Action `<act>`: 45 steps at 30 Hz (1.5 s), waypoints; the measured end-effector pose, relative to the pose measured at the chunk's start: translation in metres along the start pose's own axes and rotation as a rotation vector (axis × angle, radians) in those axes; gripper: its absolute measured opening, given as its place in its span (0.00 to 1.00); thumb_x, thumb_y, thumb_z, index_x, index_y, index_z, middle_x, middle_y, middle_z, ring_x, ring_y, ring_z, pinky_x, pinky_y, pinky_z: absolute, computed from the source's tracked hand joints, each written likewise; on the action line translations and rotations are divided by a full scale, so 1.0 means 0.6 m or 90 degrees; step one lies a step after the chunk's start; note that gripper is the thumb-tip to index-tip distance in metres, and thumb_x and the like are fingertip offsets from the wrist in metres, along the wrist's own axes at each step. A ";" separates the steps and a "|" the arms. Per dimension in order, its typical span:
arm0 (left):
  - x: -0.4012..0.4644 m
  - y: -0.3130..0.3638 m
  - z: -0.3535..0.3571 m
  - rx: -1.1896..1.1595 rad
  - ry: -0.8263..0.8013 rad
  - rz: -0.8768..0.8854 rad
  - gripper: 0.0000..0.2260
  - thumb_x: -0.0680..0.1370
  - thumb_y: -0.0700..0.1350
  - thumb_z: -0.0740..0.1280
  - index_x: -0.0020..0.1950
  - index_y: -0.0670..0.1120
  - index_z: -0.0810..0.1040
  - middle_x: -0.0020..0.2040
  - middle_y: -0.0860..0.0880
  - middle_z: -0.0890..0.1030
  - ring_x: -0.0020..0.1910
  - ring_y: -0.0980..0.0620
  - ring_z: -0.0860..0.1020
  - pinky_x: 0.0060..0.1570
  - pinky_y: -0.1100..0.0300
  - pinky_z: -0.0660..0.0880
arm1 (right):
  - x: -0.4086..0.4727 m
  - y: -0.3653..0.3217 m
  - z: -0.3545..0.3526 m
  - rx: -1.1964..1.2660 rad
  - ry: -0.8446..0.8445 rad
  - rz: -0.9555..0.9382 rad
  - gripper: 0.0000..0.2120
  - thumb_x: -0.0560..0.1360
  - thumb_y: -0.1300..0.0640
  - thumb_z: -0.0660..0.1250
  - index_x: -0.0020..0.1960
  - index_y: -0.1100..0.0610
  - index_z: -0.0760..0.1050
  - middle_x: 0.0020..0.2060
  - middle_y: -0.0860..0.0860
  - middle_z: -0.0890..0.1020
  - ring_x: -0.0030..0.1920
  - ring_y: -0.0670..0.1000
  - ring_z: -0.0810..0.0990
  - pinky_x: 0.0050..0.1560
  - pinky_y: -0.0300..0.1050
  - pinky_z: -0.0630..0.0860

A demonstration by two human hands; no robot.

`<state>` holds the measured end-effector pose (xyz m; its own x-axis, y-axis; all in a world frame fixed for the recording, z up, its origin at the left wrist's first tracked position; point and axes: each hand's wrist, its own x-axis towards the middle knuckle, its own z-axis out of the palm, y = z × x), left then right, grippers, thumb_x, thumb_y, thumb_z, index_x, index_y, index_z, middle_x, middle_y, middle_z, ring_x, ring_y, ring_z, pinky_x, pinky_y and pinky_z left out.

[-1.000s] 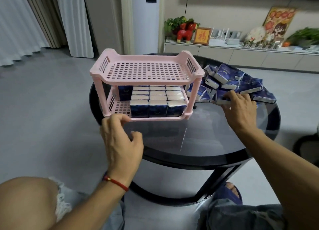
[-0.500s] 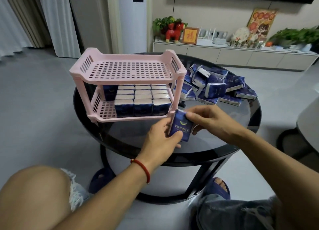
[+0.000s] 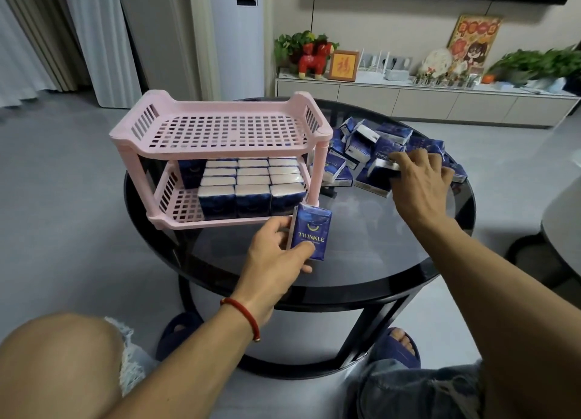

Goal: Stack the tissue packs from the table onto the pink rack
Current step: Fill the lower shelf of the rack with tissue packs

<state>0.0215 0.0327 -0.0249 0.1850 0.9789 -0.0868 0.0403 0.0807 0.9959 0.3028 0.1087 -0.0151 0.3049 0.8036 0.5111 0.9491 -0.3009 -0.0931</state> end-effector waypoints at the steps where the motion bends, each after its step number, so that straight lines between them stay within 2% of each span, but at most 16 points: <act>1: 0.000 0.000 -0.002 -0.002 0.001 0.001 0.14 0.77 0.34 0.70 0.57 0.49 0.77 0.48 0.50 0.87 0.45 0.49 0.86 0.40 0.57 0.83 | -0.001 -0.002 -0.007 0.001 0.004 0.007 0.19 0.78 0.60 0.68 0.68 0.51 0.72 0.59 0.57 0.74 0.61 0.61 0.69 0.61 0.58 0.64; 3: 0.001 0.000 -0.007 -0.007 0.006 0.005 0.14 0.77 0.33 0.70 0.59 0.48 0.77 0.48 0.50 0.87 0.46 0.48 0.86 0.40 0.57 0.82 | -0.008 -0.011 -0.034 0.094 -0.022 0.043 0.15 0.77 0.58 0.69 0.63 0.53 0.74 0.56 0.55 0.76 0.56 0.59 0.73 0.60 0.58 0.66; 6: -0.003 0.003 -0.020 -0.010 0.012 0.019 0.17 0.77 0.33 0.70 0.62 0.49 0.76 0.47 0.50 0.88 0.45 0.47 0.87 0.44 0.55 0.83 | -0.047 -0.036 -0.102 0.463 -0.173 0.140 0.12 0.77 0.57 0.71 0.57 0.59 0.73 0.49 0.55 0.82 0.46 0.56 0.81 0.46 0.52 0.77; 8: -0.005 0.002 -0.031 -0.013 0.002 0.024 0.20 0.78 0.34 0.70 0.66 0.50 0.74 0.48 0.50 0.88 0.45 0.48 0.87 0.49 0.52 0.84 | -0.090 -0.056 -0.149 0.702 -0.323 0.129 0.14 0.78 0.61 0.71 0.60 0.63 0.72 0.50 0.61 0.84 0.45 0.59 0.85 0.45 0.51 0.82; 10: -0.011 0.005 -0.043 -0.025 -0.013 0.020 0.21 0.78 0.34 0.70 0.68 0.51 0.74 0.50 0.48 0.88 0.48 0.47 0.87 0.55 0.48 0.83 | -0.129 -0.085 -0.175 0.783 -0.440 0.060 0.16 0.76 0.64 0.72 0.62 0.62 0.72 0.51 0.63 0.84 0.48 0.61 0.86 0.46 0.51 0.85; 15: -0.030 0.012 -0.078 -0.160 -0.067 -0.012 0.20 0.80 0.31 0.63 0.70 0.44 0.75 0.56 0.40 0.86 0.57 0.41 0.84 0.61 0.43 0.80 | -0.172 -0.172 -0.157 0.717 -0.457 -0.032 0.21 0.74 0.55 0.76 0.62 0.54 0.72 0.53 0.56 0.82 0.47 0.57 0.87 0.45 0.59 0.85; 19: -0.034 0.006 -0.094 -0.076 -0.066 0.032 0.25 0.74 0.41 0.74 0.70 0.50 0.74 0.61 0.46 0.85 0.62 0.45 0.82 0.66 0.41 0.75 | -0.179 -0.193 -0.144 0.641 -0.413 -0.111 0.27 0.69 0.43 0.76 0.62 0.47 0.69 0.52 0.49 0.81 0.46 0.52 0.86 0.44 0.57 0.85; 22: -0.032 0.004 -0.119 -0.021 -0.053 0.048 0.27 0.71 0.42 0.74 0.68 0.55 0.75 0.61 0.49 0.84 0.62 0.49 0.82 0.68 0.43 0.75 | -0.173 -0.205 -0.139 0.579 -0.407 -0.177 0.31 0.72 0.44 0.76 0.69 0.47 0.67 0.55 0.44 0.77 0.46 0.50 0.85 0.46 0.54 0.84; 25: -0.028 -0.001 -0.146 -0.010 -0.053 0.060 0.27 0.71 0.40 0.73 0.67 0.57 0.76 0.61 0.49 0.84 0.62 0.49 0.82 0.68 0.43 0.75 | -0.169 -0.219 -0.138 0.586 -0.419 -0.203 0.30 0.74 0.42 0.74 0.72 0.46 0.69 0.56 0.46 0.80 0.48 0.48 0.85 0.48 0.53 0.84; 29: -0.030 0.008 -0.170 -0.056 -0.062 0.067 0.29 0.70 0.37 0.73 0.69 0.56 0.77 0.64 0.47 0.82 0.65 0.48 0.80 0.69 0.43 0.74 | -0.167 -0.244 -0.137 0.659 -0.424 -0.204 0.21 0.74 0.46 0.76 0.64 0.48 0.77 0.51 0.47 0.84 0.46 0.49 0.85 0.46 0.48 0.83; 32: -0.039 0.023 -0.186 -0.021 -0.050 0.088 0.29 0.70 0.36 0.73 0.68 0.56 0.77 0.62 0.49 0.83 0.63 0.52 0.81 0.67 0.48 0.76 | -0.164 -0.261 -0.140 0.698 -0.424 -0.196 0.15 0.73 0.51 0.78 0.57 0.49 0.78 0.50 0.45 0.85 0.49 0.48 0.85 0.50 0.47 0.83; 34: -0.048 0.033 -0.198 0.056 0.026 0.122 0.24 0.72 0.37 0.75 0.64 0.57 0.79 0.58 0.53 0.84 0.59 0.56 0.82 0.64 0.51 0.79 | -0.159 -0.272 -0.143 0.712 -0.415 -0.182 0.14 0.72 0.52 0.78 0.55 0.49 0.79 0.49 0.46 0.85 0.50 0.47 0.84 0.54 0.50 0.83; 37: -0.054 0.045 -0.225 0.149 0.333 0.218 0.10 0.77 0.40 0.72 0.54 0.51 0.77 0.51 0.53 0.82 0.50 0.57 0.82 0.51 0.53 0.83 | -0.151 -0.285 -0.151 0.737 -0.400 -0.177 0.16 0.72 0.53 0.79 0.57 0.51 0.79 0.48 0.48 0.86 0.50 0.49 0.85 0.55 0.54 0.83; 39: -0.039 0.045 -0.243 0.172 0.456 0.216 0.10 0.79 0.42 0.71 0.57 0.50 0.73 0.55 0.51 0.78 0.50 0.56 0.80 0.49 0.54 0.83 | -0.146 -0.294 -0.157 0.736 -0.399 -0.190 0.16 0.72 0.53 0.78 0.58 0.52 0.78 0.48 0.48 0.86 0.50 0.49 0.85 0.54 0.53 0.83; 42: 0.004 0.032 -0.258 0.186 0.391 0.107 0.15 0.80 0.49 0.70 0.66 0.52 0.72 0.63 0.50 0.76 0.56 0.54 0.78 0.53 0.55 0.81 | -0.138 -0.318 -0.162 0.710 -0.376 -0.209 0.17 0.72 0.53 0.79 0.58 0.52 0.79 0.48 0.47 0.86 0.50 0.47 0.84 0.53 0.51 0.83; 45: 0.029 0.024 -0.263 0.132 0.324 0.092 0.09 0.83 0.56 0.64 0.61 0.57 0.74 0.56 0.54 0.81 0.54 0.53 0.81 0.55 0.46 0.82 | -0.126 -0.350 -0.162 0.655 -0.347 -0.242 0.18 0.72 0.51 0.79 0.59 0.50 0.79 0.49 0.44 0.84 0.51 0.43 0.82 0.51 0.44 0.82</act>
<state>-0.1299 0.0803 -0.0082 -0.2919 0.9484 0.1240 0.2513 -0.0490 0.9667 0.0729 0.0610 0.0486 -0.2465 0.9360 0.2513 0.5299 0.3472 -0.7737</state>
